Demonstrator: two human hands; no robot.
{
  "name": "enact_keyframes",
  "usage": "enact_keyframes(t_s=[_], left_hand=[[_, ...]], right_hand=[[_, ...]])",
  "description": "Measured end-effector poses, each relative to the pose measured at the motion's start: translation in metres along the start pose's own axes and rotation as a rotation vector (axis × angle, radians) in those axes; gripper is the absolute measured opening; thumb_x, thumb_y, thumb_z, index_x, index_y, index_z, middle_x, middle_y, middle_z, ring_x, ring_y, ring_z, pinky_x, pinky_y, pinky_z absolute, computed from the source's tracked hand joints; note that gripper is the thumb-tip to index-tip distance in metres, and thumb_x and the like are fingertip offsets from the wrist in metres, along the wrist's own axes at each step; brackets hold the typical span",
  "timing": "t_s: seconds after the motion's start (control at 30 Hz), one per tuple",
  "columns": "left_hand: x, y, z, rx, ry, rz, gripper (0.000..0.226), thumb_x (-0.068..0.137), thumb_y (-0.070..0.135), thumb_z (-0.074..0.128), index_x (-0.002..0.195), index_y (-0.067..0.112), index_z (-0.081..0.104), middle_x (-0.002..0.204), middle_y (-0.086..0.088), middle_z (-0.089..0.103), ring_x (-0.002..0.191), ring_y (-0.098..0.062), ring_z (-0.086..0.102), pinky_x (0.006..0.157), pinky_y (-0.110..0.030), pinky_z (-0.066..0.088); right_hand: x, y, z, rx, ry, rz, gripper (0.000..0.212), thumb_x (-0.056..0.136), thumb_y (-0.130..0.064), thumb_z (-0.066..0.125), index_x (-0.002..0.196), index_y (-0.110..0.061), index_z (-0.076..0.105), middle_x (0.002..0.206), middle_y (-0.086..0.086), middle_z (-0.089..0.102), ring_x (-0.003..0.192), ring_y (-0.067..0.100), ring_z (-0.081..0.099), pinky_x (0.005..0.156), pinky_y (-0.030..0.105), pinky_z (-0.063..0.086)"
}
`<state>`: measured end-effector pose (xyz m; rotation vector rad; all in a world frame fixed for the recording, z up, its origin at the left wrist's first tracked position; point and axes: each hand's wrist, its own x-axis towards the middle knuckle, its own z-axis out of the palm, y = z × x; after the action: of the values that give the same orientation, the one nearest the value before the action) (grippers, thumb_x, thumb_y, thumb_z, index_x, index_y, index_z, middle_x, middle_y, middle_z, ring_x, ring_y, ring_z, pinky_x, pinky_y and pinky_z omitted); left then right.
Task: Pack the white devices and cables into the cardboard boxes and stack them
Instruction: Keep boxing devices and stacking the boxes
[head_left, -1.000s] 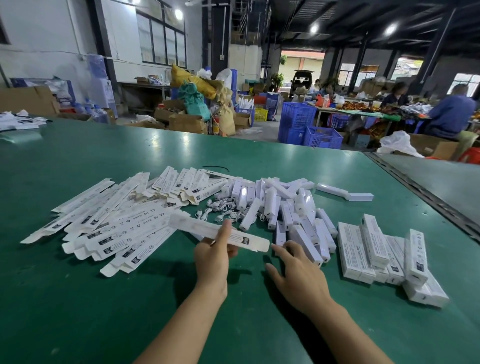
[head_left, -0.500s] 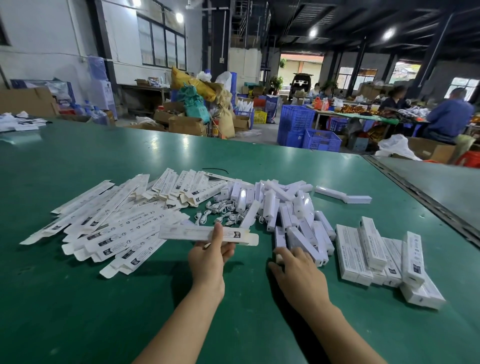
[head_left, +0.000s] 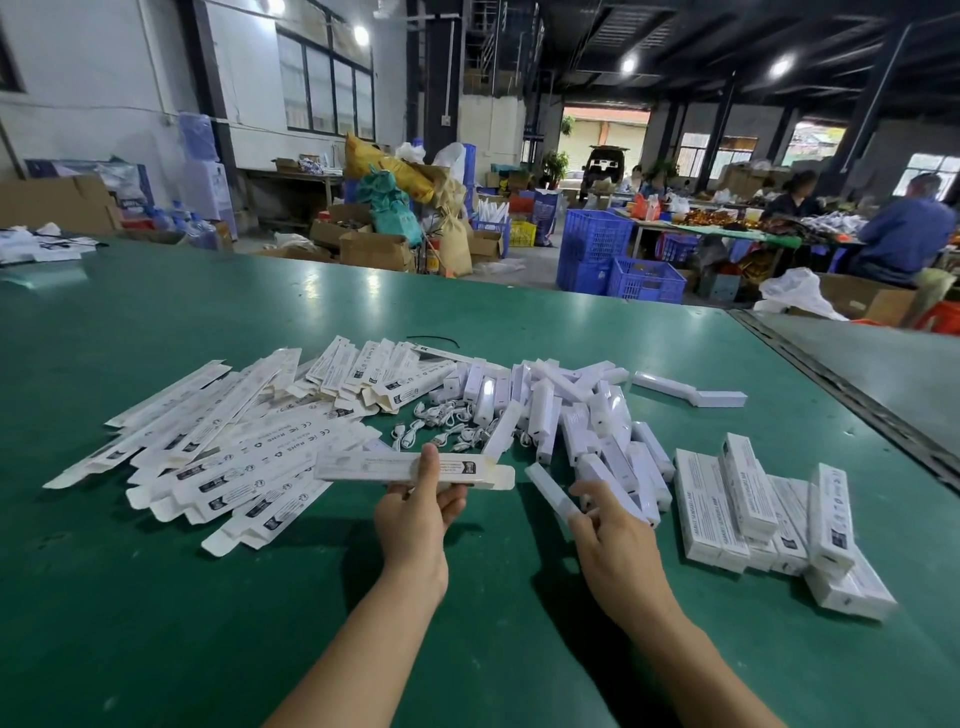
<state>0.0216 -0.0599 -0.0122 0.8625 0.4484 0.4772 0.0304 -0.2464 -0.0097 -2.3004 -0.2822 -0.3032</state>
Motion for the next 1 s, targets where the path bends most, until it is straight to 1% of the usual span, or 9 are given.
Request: enact_keyframes(t_s=[0.1, 0.17, 0.27, 0.33, 0.4, 0.5, 0.6, 0.9, 1.0], left_hand=[[0.001, -0.001, 0.0, 0.006, 0.002, -0.006, 0.048, 0.079, 0.039, 0.074, 0.106, 0.001, 0.064, 0.064, 0.002, 0.069, 0.056, -0.008, 0.066, 0.052, -0.019, 0.055], [0.002, -0.001, -0.001, 0.01, 0.014, -0.013, 0.047, 0.083, 0.037, 0.073, 0.109, -0.002, 0.064, 0.07, -0.001, 0.069, 0.057, -0.009, 0.066, 0.052, -0.02, 0.055], [0.003, 0.0, -0.002, 0.018, 0.03, -0.01, 0.05, 0.085, 0.038, 0.071, 0.112, -0.004, 0.064, 0.082, -0.008, 0.069, 0.059, -0.01, 0.066, 0.053, -0.02, 0.055], [0.003, 0.0, -0.002, 0.026, 0.048, 0.0, 0.049, 0.085, 0.04, 0.071, 0.11, -0.002, 0.065, 0.082, -0.008, 0.07, 0.059, -0.01, 0.066, 0.052, -0.02, 0.055], [0.003, 0.0, -0.001, 0.029, 0.067, -0.001, 0.044, 0.086, 0.04, 0.071, 0.105, 0.001, 0.066, 0.074, -0.004, 0.071, 0.056, -0.008, 0.066, 0.051, -0.02, 0.054], [0.004, 0.0, 0.0, 0.027, 0.073, -0.014, 0.035, 0.089, 0.036, 0.07, 0.101, 0.004, 0.067, 0.066, 0.001, 0.071, 0.054, -0.008, 0.065, 0.049, -0.02, 0.053], [0.003, 0.0, -0.001, 0.022, 0.063, -0.016, 0.034, 0.088, 0.036, 0.071, 0.098, 0.004, 0.067, 0.066, 0.0, 0.071, 0.054, -0.008, 0.066, 0.049, -0.02, 0.053], [-0.002, 0.004, 0.002, 0.037, -0.026, 0.039, 0.029, 0.086, 0.035, 0.071, 0.095, 0.008, 0.066, 0.068, 0.002, 0.073, 0.056, -0.008, 0.066, 0.051, -0.019, 0.053], [-0.008, 0.004, 0.004, 0.05, -0.13, 0.038, 0.034, 0.079, 0.039, 0.072, 0.095, 0.009, 0.065, 0.07, 0.0, 0.073, 0.059, -0.01, 0.068, 0.054, -0.02, 0.055]], right_hand=[[0.001, 0.004, 0.003, -0.114, -0.099, -0.023, 0.028, 0.099, -0.028, 0.042, 0.121, -0.031, 0.06, 0.088, 0.001, 0.063, 0.075, 0.011, 0.057, 0.064, 0.026, 0.042], [0.002, 0.003, 0.005, -0.056, -0.037, 0.008, 0.031, 0.098, -0.025, 0.045, 0.121, -0.03, 0.065, 0.075, -0.003, 0.064, 0.067, 0.006, 0.056, 0.056, 0.018, 0.038], [0.002, 0.003, 0.003, 0.238, 0.106, 0.192, 0.034, 0.093, -0.019, 0.046, 0.11, -0.034, 0.07, 0.053, -0.004, 0.064, 0.049, 0.006, 0.058, 0.047, 0.014, 0.041], [0.003, 0.003, 0.0, 0.498, 0.161, 0.312, 0.031, 0.093, -0.017, 0.046, 0.098, -0.03, 0.075, 0.051, -0.002, 0.059, 0.05, 0.012, 0.056, 0.054, 0.024, 0.046], [0.004, 0.002, -0.003, 0.699, 0.169, 0.345, 0.033, 0.093, -0.015, 0.047, 0.089, -0.025, 0.078, 0.053, -0.001, 0.054, 0.054, 0.016, 0.05, 0.056, 0.032, 0.044], [0.004, 0.0, -0.004, 0.842, 0.128, 0.33, 0.039, 0.091, -0.008, 0.042, 0.083, -0.017, 0.079, 0.055, 0.006, 0.052, 0.05, 0.016, 0.046, 0.048, 0.027, 0.04], [0.003, 0.0, 0.002, 0.812, 0.05, 0.374, 0.036, 0.089, -0.012, 0.04, 0.085, -0.007, 0.076, 0.053, 0.01, 0.051, 0.046, 0.017, 0.041, 0.046, 0.025, 0.035], [0.005, 0.002, -0.003, 0.717, -0.026, 0.394, 0.04, 0.093, -0.015, 0.033, 0.089, -0.004, 0.071, 0.05, 0.003, 0.039, 0.044, 0.014, 0.031, 0.046, 0.025, 0.024], [0.007, 0.005, -0.005, 0.713, -0.031, 0.41, 0.042, 0.094, -0.017, 0.03, 0.089, -0.004, 0.07, 0.054, 0.004, 0.037, 0.046, 0.014, 0.029, 0.046, 0.026, 0.023]])
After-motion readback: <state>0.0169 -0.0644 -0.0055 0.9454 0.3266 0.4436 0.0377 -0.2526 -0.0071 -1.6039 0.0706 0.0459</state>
